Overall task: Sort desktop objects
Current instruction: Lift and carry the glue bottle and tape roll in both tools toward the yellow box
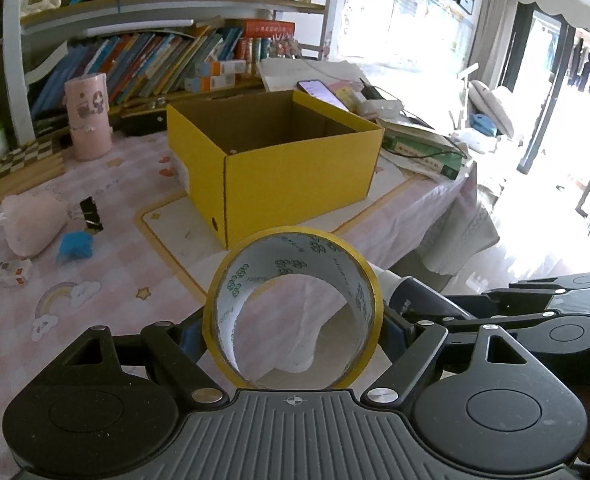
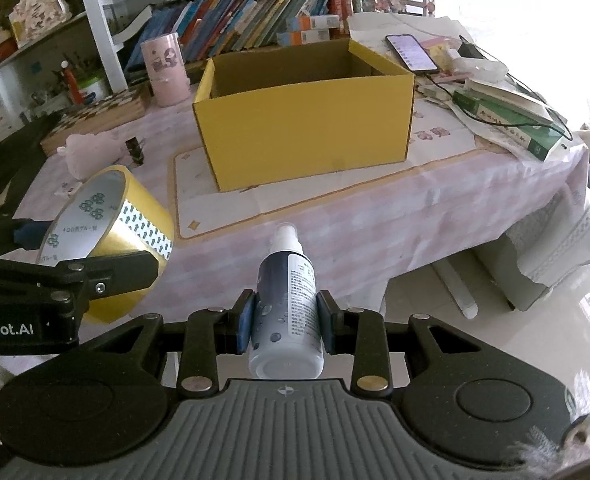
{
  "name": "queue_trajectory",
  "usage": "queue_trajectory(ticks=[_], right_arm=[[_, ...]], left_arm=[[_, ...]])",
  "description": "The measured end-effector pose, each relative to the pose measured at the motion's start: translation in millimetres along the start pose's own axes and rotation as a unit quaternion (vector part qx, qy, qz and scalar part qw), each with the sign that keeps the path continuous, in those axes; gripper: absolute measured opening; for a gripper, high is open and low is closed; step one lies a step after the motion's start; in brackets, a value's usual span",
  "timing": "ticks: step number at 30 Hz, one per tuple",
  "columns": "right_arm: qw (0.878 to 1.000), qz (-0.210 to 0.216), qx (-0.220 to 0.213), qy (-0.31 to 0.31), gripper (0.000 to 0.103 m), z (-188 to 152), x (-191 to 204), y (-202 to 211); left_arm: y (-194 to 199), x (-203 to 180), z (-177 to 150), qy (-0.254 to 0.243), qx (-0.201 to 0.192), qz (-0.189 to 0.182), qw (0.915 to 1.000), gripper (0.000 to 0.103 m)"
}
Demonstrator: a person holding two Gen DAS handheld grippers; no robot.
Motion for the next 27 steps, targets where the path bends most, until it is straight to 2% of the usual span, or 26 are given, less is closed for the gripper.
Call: queue_trajectory(ticks=[17,23,27], right_arm=[[1.000,0.012,0.002,0.014,0.030,28,-20,-17],[1.000,0.020,-0.010,0.013,0.030,46,-33,-22],[0.999,0.023,-0.025,0.012,0.030,60,-42,-23]], left_arm=[[-24,-11,26,-0.005,-0.011,0.004,0.9999,0.084],[-35,-15,39,-0.010,-0.018,0.007,0.9998,0.084],[-37,-19,53,-0.014,-0.038,0.011,0.9991,0.084]])
Point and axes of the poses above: each gripper's, at about its wrist camera, not at the fingertips, and y roughly against the way its jaws point, x to its left, z to its top, the point moved 7 cm from there along -y, roughly the way its jaws point, and after that the axes turned 4 degrees about z, right-handed, at the moved point
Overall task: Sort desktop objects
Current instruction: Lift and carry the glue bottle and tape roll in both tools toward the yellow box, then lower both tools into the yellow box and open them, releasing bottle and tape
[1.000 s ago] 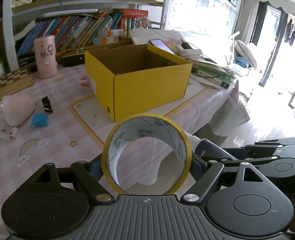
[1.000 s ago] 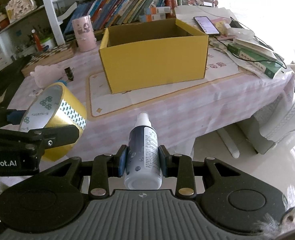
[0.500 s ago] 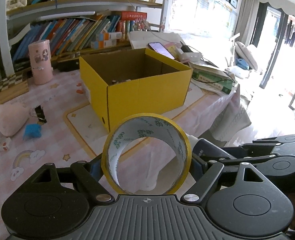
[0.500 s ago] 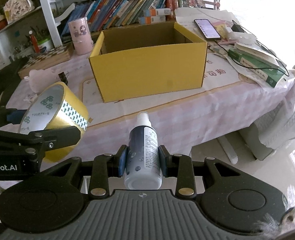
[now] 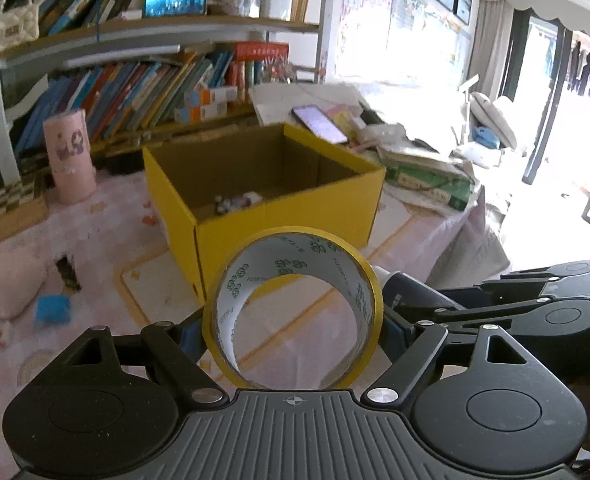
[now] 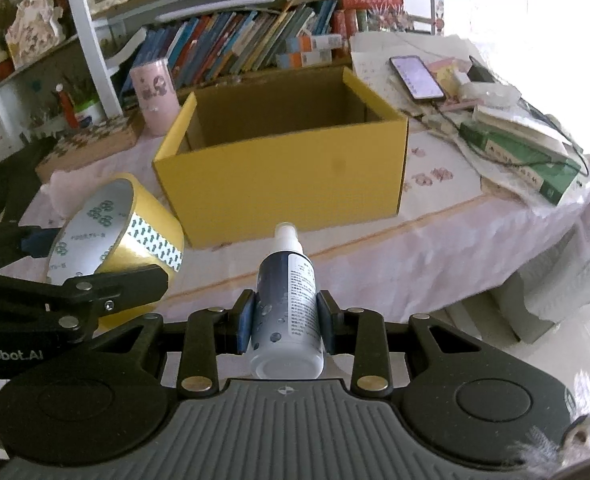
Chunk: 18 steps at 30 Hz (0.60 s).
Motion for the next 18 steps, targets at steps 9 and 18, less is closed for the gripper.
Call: queue_trajectory(ticks=[9,18], right_arm=[[0.999,0.018,-0.051,-0.001,0.030,57,-26,5],[0.996,0.035,-0.081,0.029,0.030,113,-51,-11]], left_arm=[[-5,-4,53,0.004,-0.060,0.009,0.9981,0.084],[-31,5,100,0.026,-0.092,0.051,0.9941,0.084]])
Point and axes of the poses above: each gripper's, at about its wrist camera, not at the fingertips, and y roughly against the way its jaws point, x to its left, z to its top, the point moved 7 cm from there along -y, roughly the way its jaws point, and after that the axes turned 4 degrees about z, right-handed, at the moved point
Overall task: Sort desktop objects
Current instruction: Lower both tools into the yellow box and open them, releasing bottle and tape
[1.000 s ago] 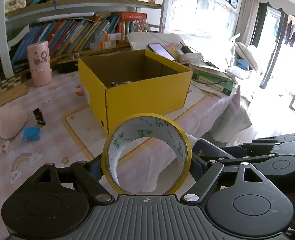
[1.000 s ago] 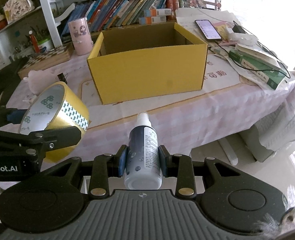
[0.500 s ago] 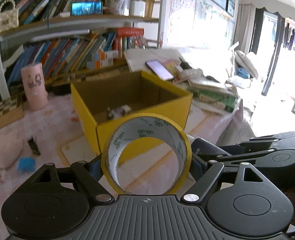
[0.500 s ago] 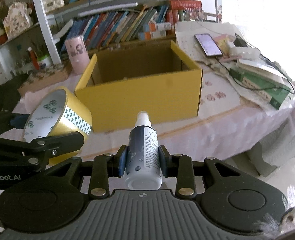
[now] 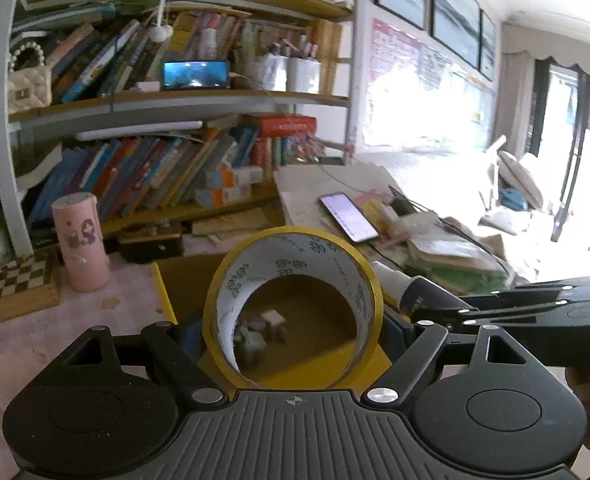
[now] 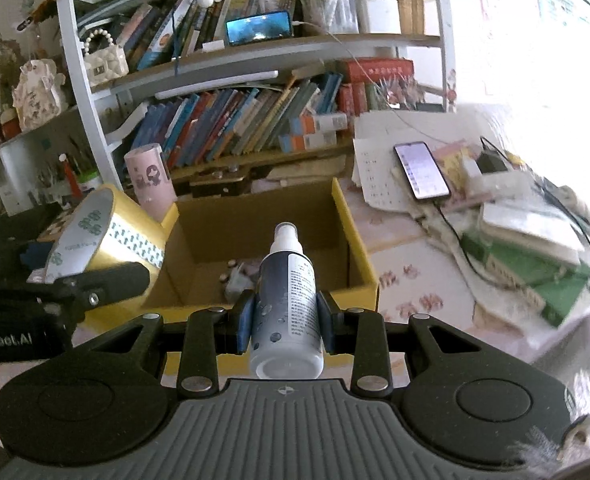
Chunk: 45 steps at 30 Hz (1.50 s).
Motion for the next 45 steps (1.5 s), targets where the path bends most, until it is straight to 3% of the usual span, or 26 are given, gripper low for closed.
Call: queue_trajectory(ticks=[11,23,36,45], right_arm=[[0.998,0.027,0.010,0.058,0.030,36,-19,-53],[0.987,0.044,0.069,0.137,0.030,52,-32,-132],[0.956,0.074,0.150,0.239,0.030,51,-22,-203],[0.927,0.084,0.206,0.301,0.030,37,-10,-232]], left_arm=[[-48,9,14,-0.013,0.011,0.051,0.9985,0.084],[-113,12,-2,-0.034,0.079,0.070,0.9938,0.084],[-151,13,-34,-0.024,0.171,0.055,0.9834,0.084],[-154,13,-37,-0.029,0.179,0.061,0.9815,0.084]])
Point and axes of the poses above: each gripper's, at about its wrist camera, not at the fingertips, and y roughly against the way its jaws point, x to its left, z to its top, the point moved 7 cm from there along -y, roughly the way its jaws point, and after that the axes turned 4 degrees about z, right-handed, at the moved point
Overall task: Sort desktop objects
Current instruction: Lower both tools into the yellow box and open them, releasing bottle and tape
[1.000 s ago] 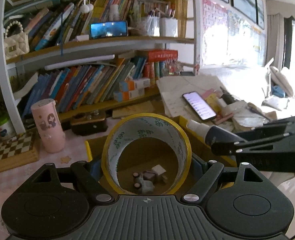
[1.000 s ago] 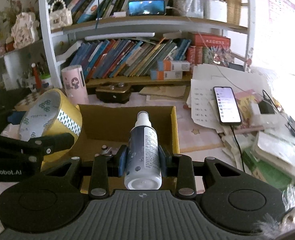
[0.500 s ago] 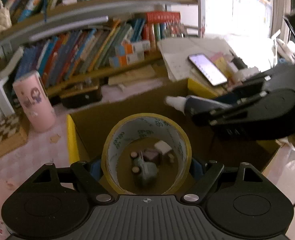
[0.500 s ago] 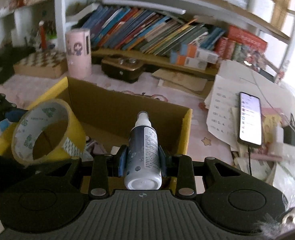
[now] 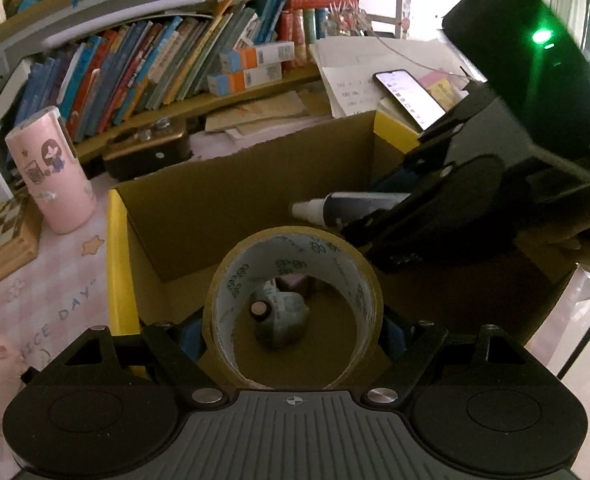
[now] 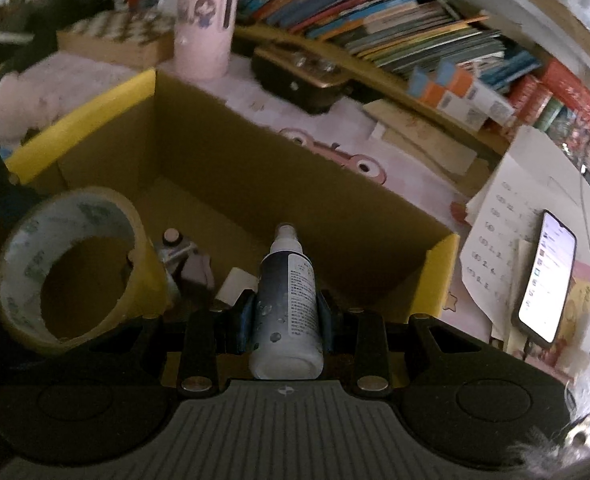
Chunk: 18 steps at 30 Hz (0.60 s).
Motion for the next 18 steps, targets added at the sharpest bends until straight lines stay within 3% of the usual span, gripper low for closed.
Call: queue_trajectory(ticks=[9,12,15,18], right_arm=[[0.999,0.013,0.038,0.023,0.030,-1,5,-16],[0.999,0.016,0.037,0.018,0.031,-1,4,-15],[1.000,0.016,0.021,0.009,0.040,1,2,-10],[1.000,0.021,0.007,-0.006,0.041,4,0,-4]], left_arm=[[-2,0,0,-0.001,0.002,0.008,1.0000,0.085],[1,1,-1,0.002,-0.006,0.010,0.9999,0.086],[8,1,2,-0.004,-0.029,0.014,0.9995,0.090],[17,0,7,-0.009,-0.049,0.019,0.9986,0.090]])
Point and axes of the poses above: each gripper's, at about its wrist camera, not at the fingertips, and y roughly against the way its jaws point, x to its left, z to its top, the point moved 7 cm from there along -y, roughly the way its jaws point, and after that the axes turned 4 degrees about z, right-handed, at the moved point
